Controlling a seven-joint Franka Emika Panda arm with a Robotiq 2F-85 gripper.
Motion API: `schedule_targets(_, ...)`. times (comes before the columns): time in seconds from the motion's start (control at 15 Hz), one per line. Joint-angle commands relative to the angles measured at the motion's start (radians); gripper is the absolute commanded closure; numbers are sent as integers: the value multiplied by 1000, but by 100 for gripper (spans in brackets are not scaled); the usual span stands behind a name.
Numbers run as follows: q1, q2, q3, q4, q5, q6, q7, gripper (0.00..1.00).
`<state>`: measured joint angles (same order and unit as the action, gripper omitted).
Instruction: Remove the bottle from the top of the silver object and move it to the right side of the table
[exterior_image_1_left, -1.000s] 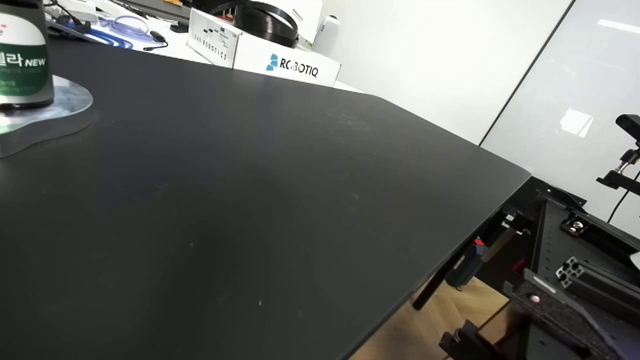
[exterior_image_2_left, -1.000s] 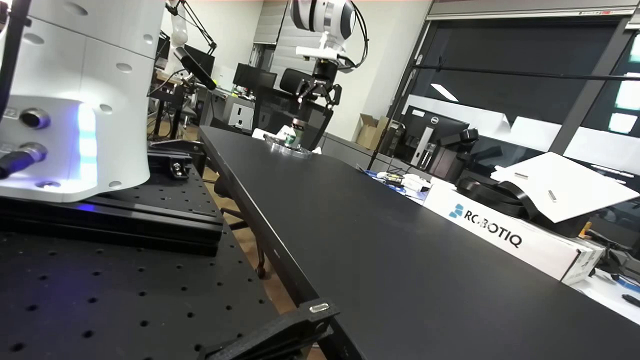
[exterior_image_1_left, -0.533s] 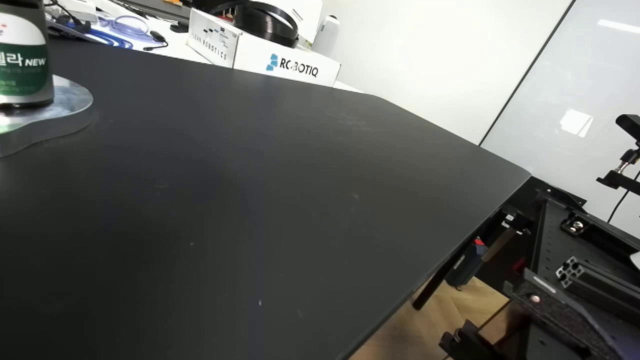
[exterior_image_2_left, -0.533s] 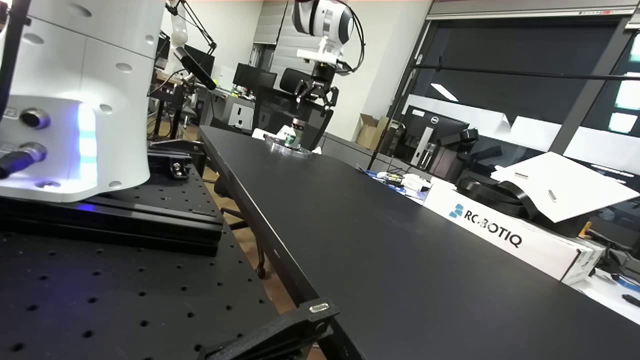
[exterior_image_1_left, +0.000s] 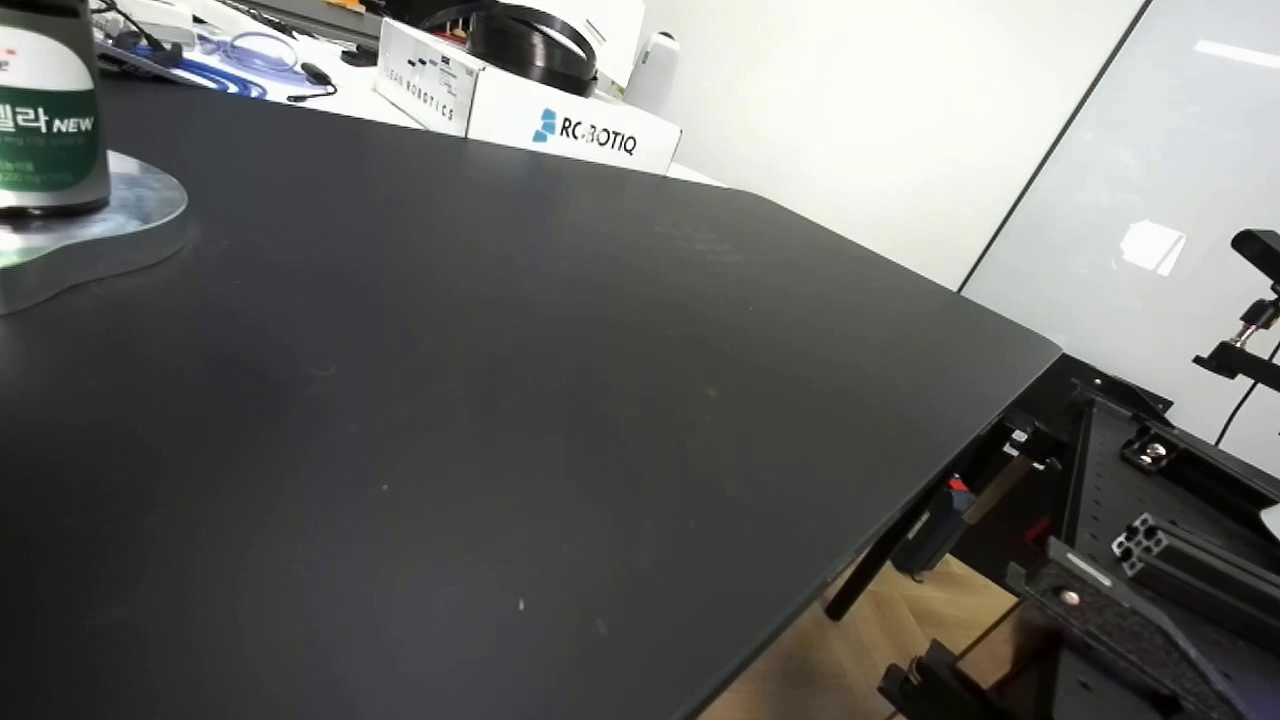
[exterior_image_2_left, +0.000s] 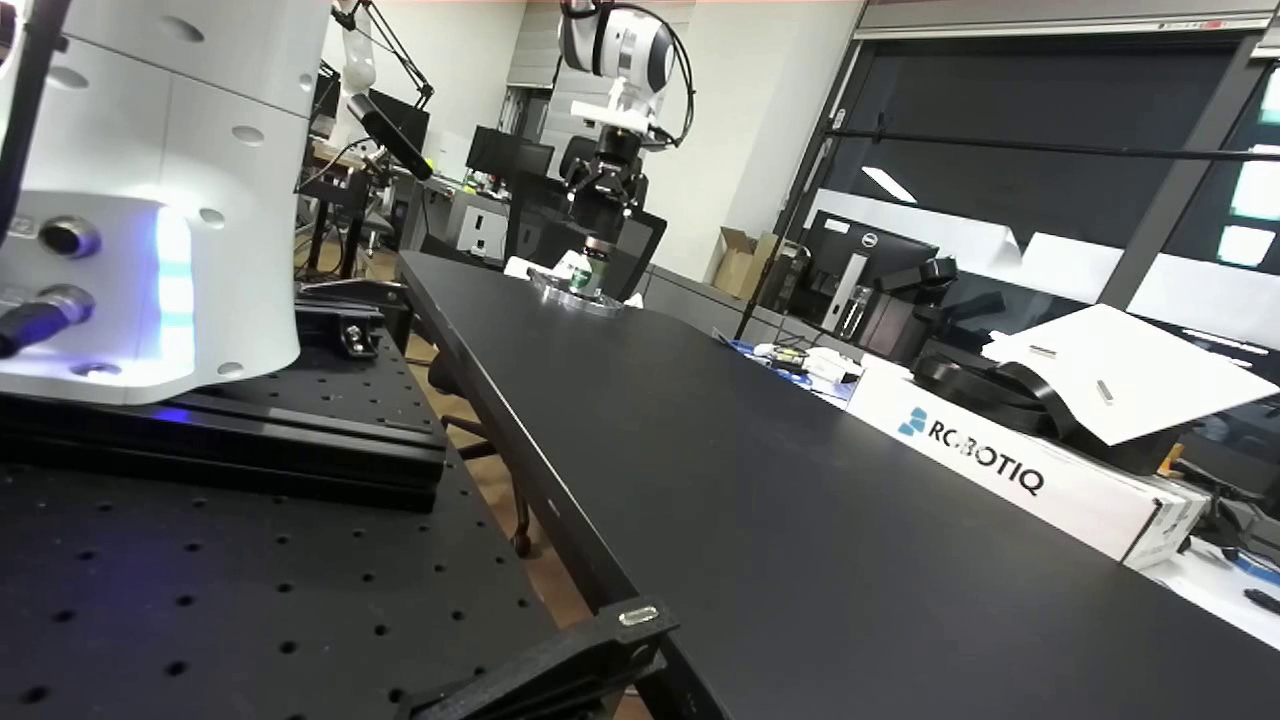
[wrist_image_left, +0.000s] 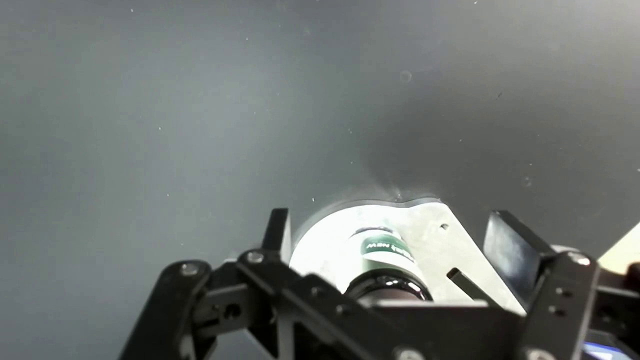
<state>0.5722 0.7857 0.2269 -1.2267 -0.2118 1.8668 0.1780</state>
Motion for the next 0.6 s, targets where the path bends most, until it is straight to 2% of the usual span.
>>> schedule_targets(0.0, 49, 116, -38, 190, -27, -56, -46, 0)
schedule_targets(0.53, 81, 297, -32, 477, -51, -127, -115, 0)
